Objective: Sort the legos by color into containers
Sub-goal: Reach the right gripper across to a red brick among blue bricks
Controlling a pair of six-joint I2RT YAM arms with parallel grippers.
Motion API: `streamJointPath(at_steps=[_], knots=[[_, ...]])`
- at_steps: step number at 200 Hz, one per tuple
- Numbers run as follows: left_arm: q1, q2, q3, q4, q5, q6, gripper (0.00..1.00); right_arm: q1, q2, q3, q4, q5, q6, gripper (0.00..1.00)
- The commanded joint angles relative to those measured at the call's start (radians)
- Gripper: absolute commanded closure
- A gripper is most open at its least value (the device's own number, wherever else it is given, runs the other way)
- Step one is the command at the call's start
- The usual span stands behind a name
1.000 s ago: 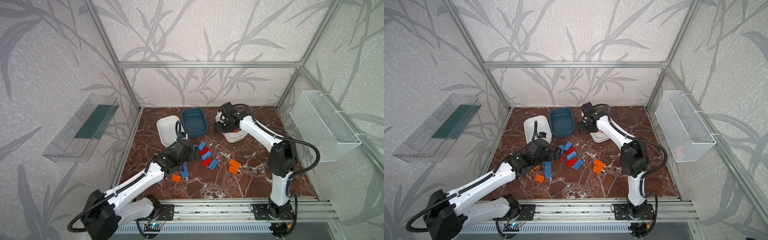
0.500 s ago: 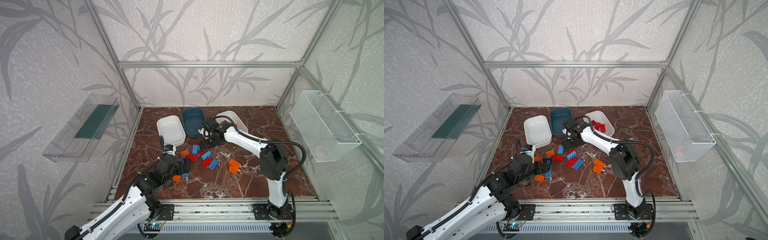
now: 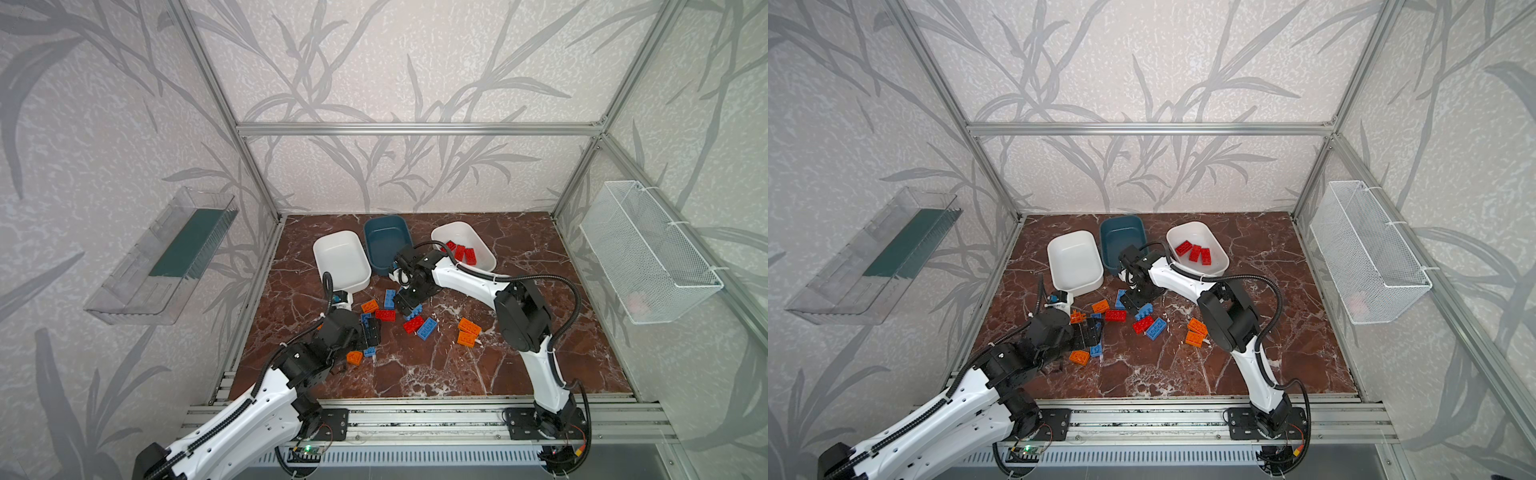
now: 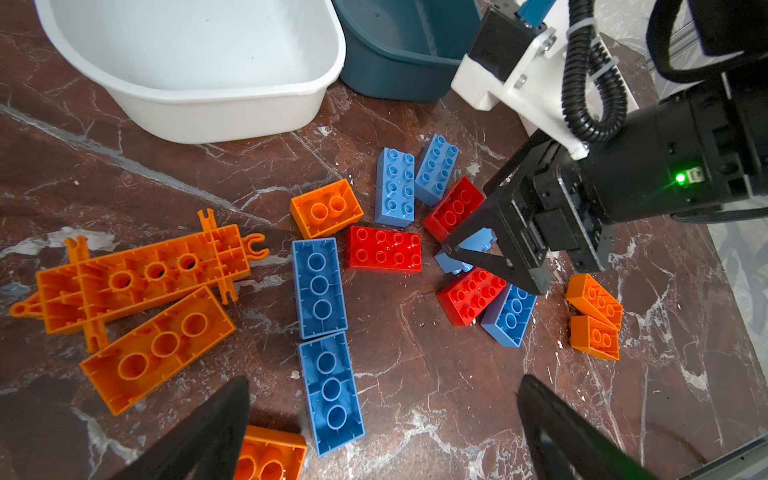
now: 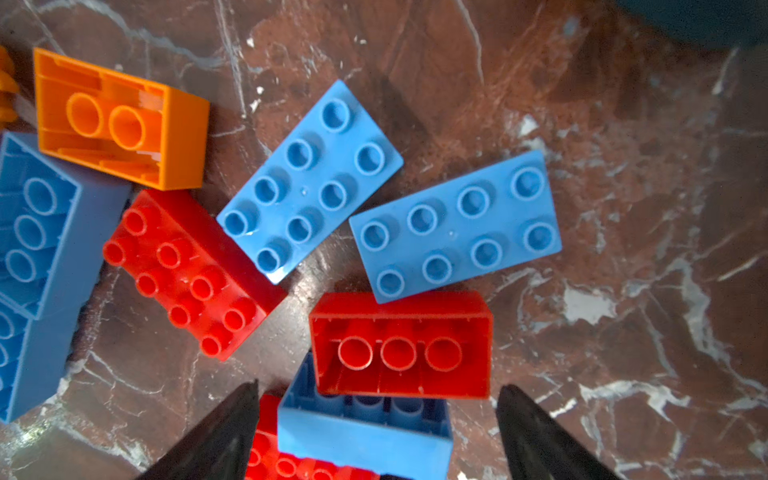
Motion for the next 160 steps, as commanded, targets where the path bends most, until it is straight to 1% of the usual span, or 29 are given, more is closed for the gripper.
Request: streamJointPath(at_steps=[1, 34, 74, 88, 122, 160], knots=[[-0.004, 0.008, 0.009, 0.025, -0.031, 0.004, 0.01, 0.005, 0.037, 0.049, -0.034, 0.012, -0.027, 0.1], [-0.004, 0.015, 0.015, 0.031, -0.054, 0.01, 0.01, 0.006, 0.074, 0.074, -0.041, 0.029, -0.035, 0.1], [-0.002, 0.02, 0.016, 0.029, -0.068, 0.01, 0.01, 0.005, 0.108, 0.092, -0.046, 0.041, -0.02, 0.16], [-0.002, 0.021, 0.017, 0.028, -0.072, 0.01, 0.01, 0.005, 0.111, 0.09, -0.044, 0.054, -0.015, 0.21], [-0.002, 0.024, 0.022, 0.028, -0.079, 0.016, 0.01, 0.005, 0.085, 0.074, -0.035, 0.093, 0.001, 0.4], [-0.003, 0.034, 0.036, 0.029, -0.083, 0.026, 0.01, 0.005, 0.03, 0.06, -0.034, 0.145, 0.023, 0.47]])
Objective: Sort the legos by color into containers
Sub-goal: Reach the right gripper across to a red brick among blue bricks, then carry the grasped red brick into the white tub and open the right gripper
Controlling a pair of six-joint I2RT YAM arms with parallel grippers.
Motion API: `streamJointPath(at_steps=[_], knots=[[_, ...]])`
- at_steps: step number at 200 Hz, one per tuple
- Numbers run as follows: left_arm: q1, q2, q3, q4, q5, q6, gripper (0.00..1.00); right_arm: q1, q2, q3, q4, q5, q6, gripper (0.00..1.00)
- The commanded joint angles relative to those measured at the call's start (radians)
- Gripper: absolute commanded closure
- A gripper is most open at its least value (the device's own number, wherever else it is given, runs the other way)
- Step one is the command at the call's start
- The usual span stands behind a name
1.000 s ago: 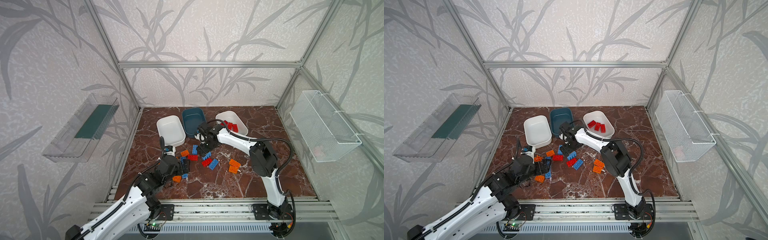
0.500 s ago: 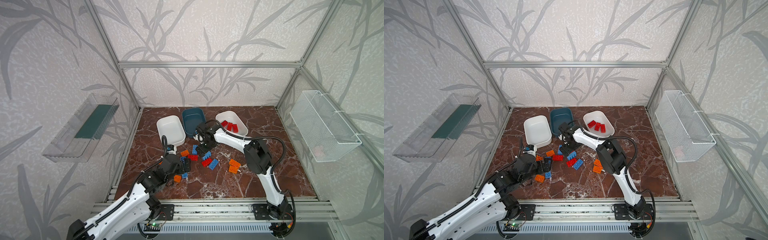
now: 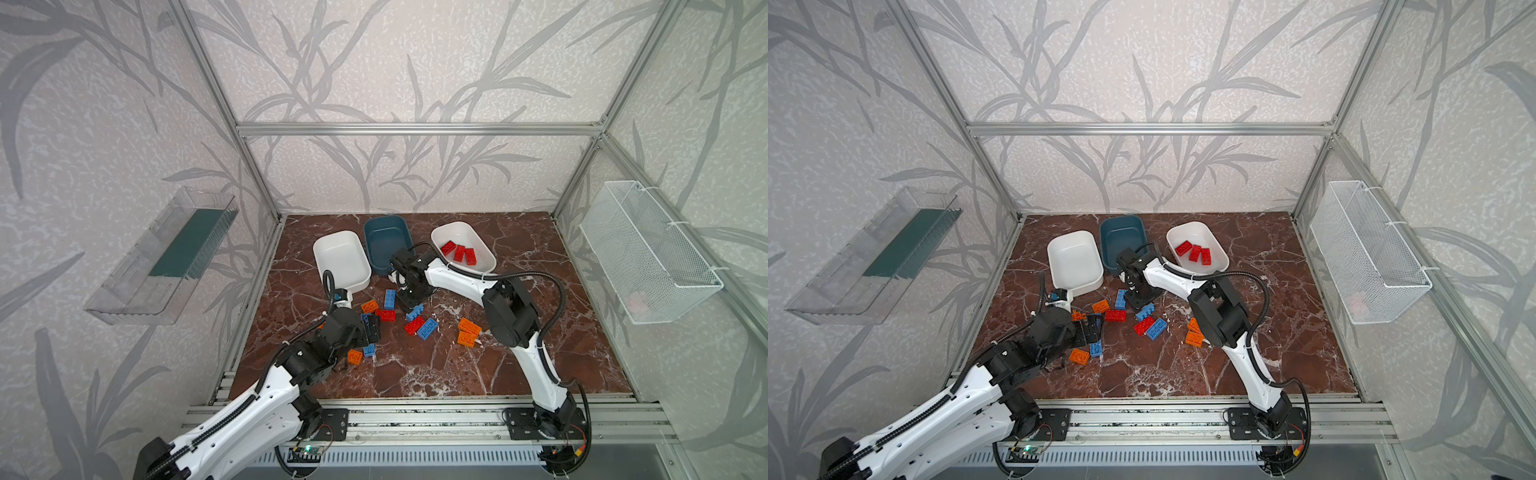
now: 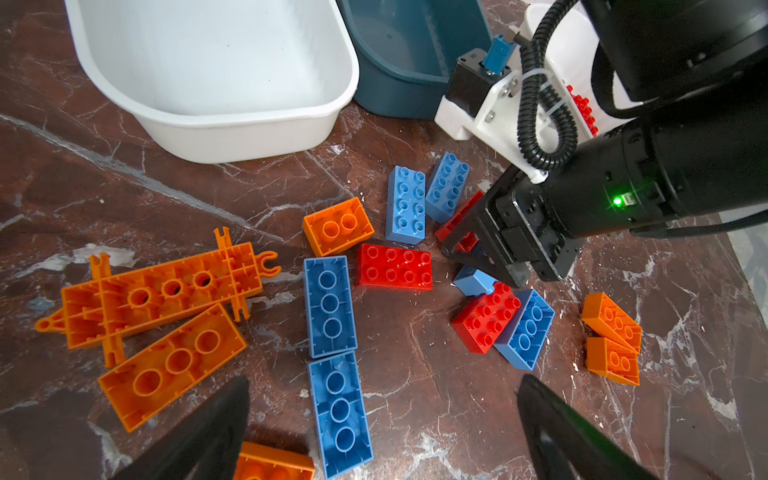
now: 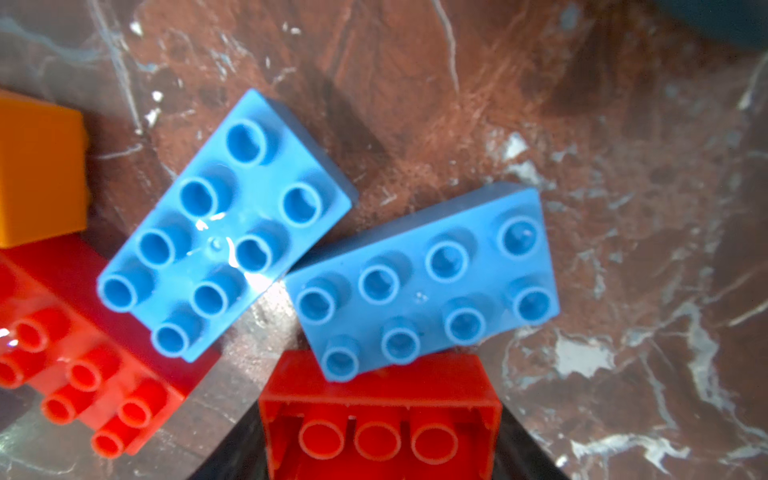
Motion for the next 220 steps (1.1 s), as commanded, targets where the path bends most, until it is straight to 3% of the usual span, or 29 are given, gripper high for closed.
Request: streamJointPath(at_steps=[1, 61, 124, 168, 220], knots=[[-0.003, 0.007, 0.035, 0.002, -0.03, 0.016, 0.01, 0.004, -0.063, -0.005, -0.02, 0.05, 0.021, 0.48], [-0.002, 0.07, 0.033, 0.083, -0.025, 0.036, 0.01, -0.059, -0.145, 0.072, -0.099, 0.095, 0.049, 0.5], [-0.002, 0.358, 0.171, 0.158, 0.013, 0.07, 0.01, -0.317, -0.136, 0.184, -0.105, 0.103, 0.128, 0.53], [0.0, 0.527, 0.287, 0.176, 0.022, 0.109, 0.01, -0.448, -0.021, 0.314, -0.094, 0.071, 0.184, 0.52], [0.005, 0.612, 0.358, 0.172, -0.023, 0.12, 0.01, -0.474, 0.192, 0.586, -0.167, 0.057, 0.196, 0.51]])
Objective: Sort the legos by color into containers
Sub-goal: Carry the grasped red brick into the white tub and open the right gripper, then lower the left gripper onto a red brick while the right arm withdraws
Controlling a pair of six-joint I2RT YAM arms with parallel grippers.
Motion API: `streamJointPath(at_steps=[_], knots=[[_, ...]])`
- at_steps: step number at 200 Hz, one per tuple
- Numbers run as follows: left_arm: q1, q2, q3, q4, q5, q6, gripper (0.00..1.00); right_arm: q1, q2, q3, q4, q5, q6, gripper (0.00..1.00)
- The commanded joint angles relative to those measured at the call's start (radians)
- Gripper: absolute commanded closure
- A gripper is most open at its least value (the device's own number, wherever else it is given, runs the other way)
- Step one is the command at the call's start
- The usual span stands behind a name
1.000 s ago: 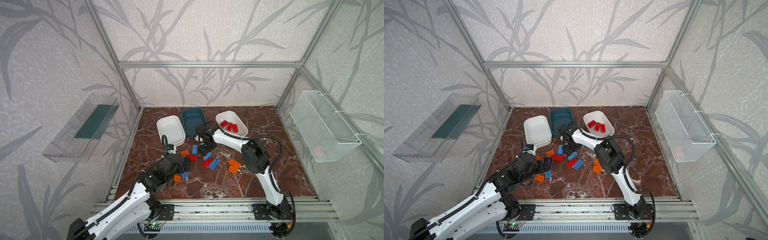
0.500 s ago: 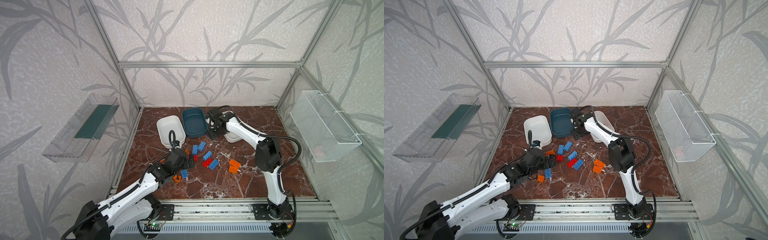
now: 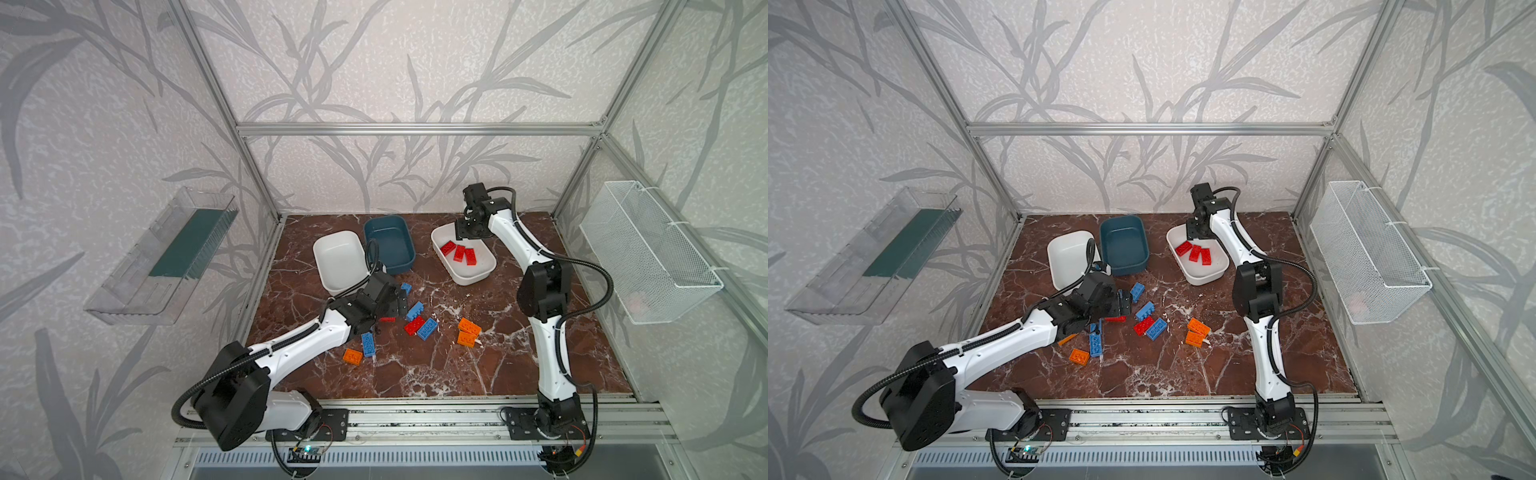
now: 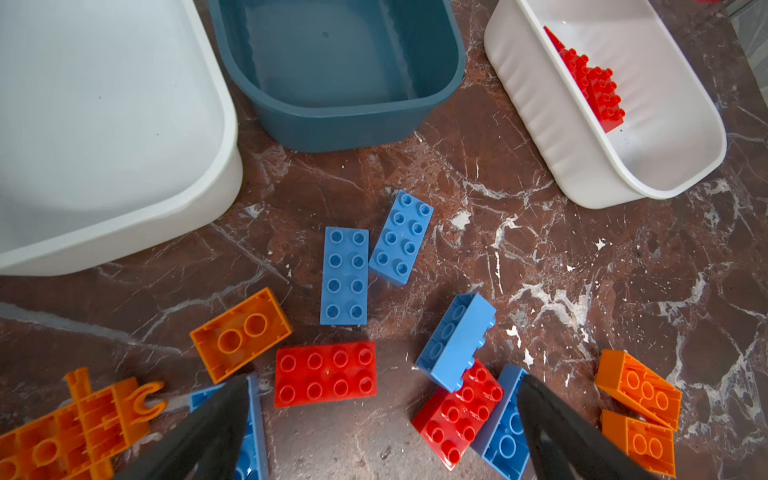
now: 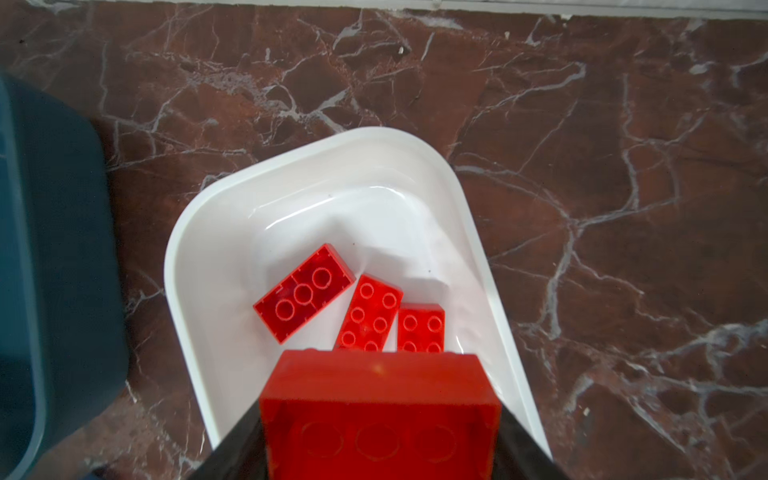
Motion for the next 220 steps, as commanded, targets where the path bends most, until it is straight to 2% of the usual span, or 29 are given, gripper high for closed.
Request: streamJointPath(at_steps=[1, 33, 45, 67, 99, 135, 168, 189, 194, 208, 220], knots=[[0.004, 0.017, 0.036, 0.003, -0.037, 0.017, 0.01, 0.009, 0.09, 0.115, -0.074, -0.02, 0.015, 0.51], [0.009, 0.019, 0.047, 0.002, -0.044, 0.023, 0.01, 0.007, 0.202, 0.294, -0.135, -0.025, 0.015, 0.49], [0.011, 0.018, 0.05, -0.004, -0.044, 0.023, 0.01, 0.007, 0.219, 0.321, -0.139, -0.037, 0.015, 0.43], [0.011, 0.006, 0.049, -0.019, -0.051, 0.013, 0.01, 0.008, 0.209, 0.318, -0.132, -0.056, 0.014, 0.25], [0.011, -0.052, 0.028, -0.049, -0.057, -0.015, 0.01, 0.016, 0.12, 0.247, -0.131, -0.059, 0.008, 0.19], [0.011, -0.163, -0.024, -0.122, -0.059, -0.061, 0.01, 0.071, -0.071, 0.036, -0.088, -0.033, -0.008, 0.17], [0.009, -0.296, -0.099, -0.2, -0.017, -0.099, 0.01, 0.17, -0.299, -0.281, 0.008, -0.025, -0.007, 0.15], [0.007, -0.375, -0.151, -0.224, 0.038, -0.117, 0.01, 0.232, -0.448, -0.493, 0.07, -0.035, 0.022, 0.11], [0.006, -0.393, -0.166, -0.222, 0.05, -0.124, 0.01, 0.245, -0.49, -0.546, 0.086, -0.047, 0.03, 0.0], [0.002, -0.434, -0.198, -0.209, 0.078, -0.146, 0.01, 0.286, -0.588, -0.694, 0.125, -0.062, 0.048, 0.01], [-0.005, -0.452, -0.212, -0.192, 0.098, -0.151, 0.01, 0.322, -0.67, -0.788, 0.122, -0.032, 0.064, 0.01]])
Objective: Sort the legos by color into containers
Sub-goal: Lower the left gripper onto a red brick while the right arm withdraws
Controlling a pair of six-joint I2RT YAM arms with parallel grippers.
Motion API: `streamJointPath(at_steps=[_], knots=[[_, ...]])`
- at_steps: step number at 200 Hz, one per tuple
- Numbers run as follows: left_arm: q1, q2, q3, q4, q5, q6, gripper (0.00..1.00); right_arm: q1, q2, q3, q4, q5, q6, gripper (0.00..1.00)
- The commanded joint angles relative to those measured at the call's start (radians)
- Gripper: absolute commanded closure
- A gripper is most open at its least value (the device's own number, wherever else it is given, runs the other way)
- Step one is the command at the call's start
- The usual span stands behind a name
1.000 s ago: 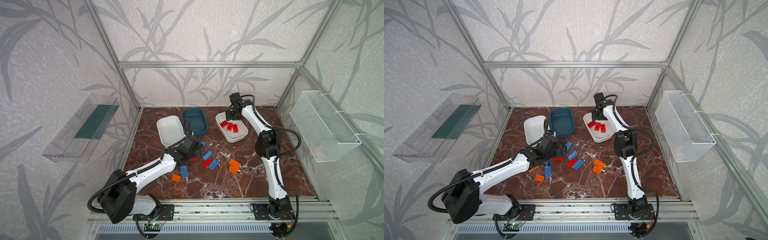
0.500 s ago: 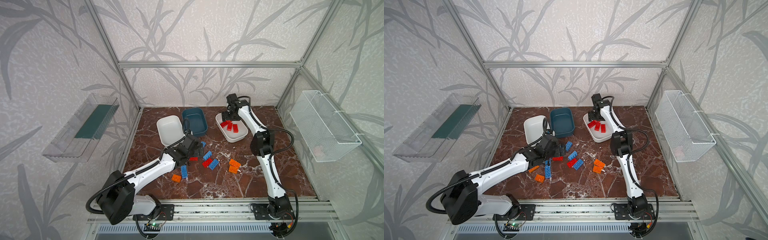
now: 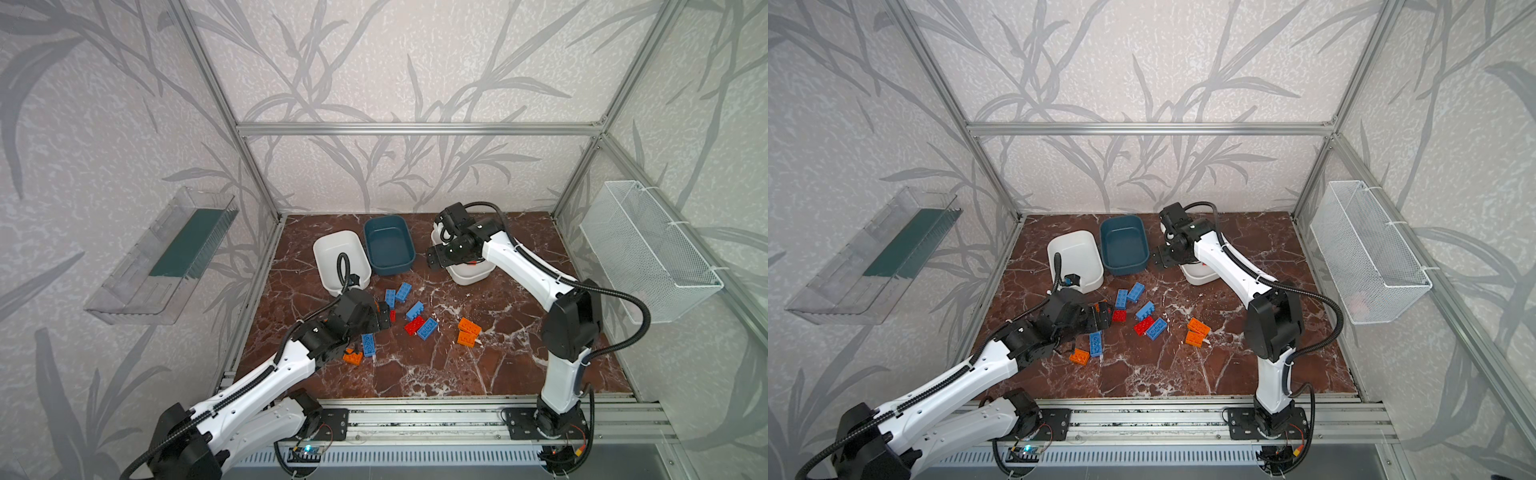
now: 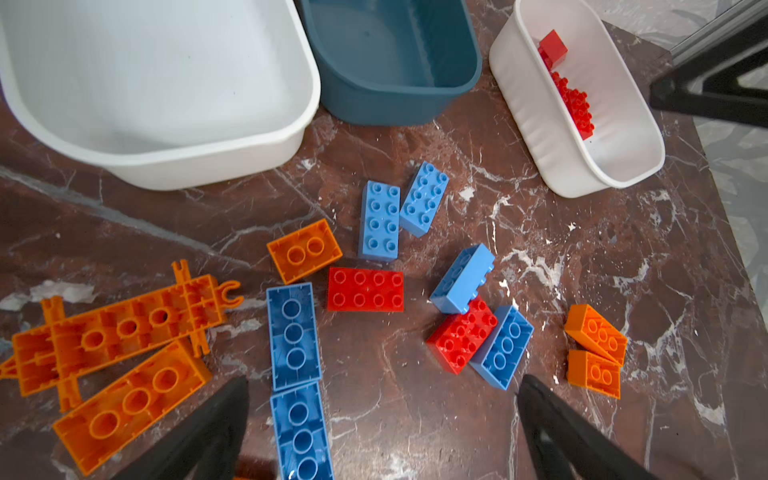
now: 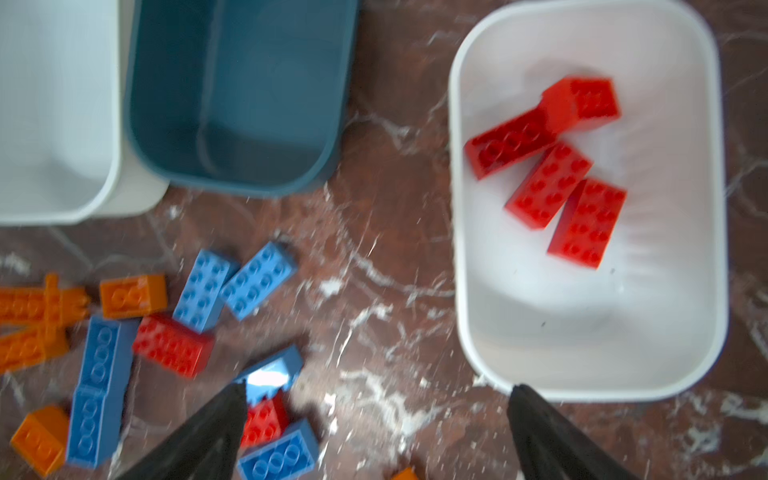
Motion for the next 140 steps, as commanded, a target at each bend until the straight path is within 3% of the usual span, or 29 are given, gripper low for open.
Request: streamJointPath(at_steps=[1, 86, 140], knots=[[-0.011, -0.043, -0.029, -0.015, 0.057, -0.043, 0.01, 0.038, -0.123, -0.162, 0.035, 0.02, 0.042, 0.01], [-0.046, 0.226, 0.079, 0.059, 0.11, -0.012, 0.01, 0.102, -0.7, -0.69, 0.067, 0.038, 0.166, 0.01], [-0.046, 0.457, 0.182, 0.046, 0.074, 0.03, 0.01, 0.102, -0.757, -0.698, 0.089, -0.004, 0.164, 0.01]])
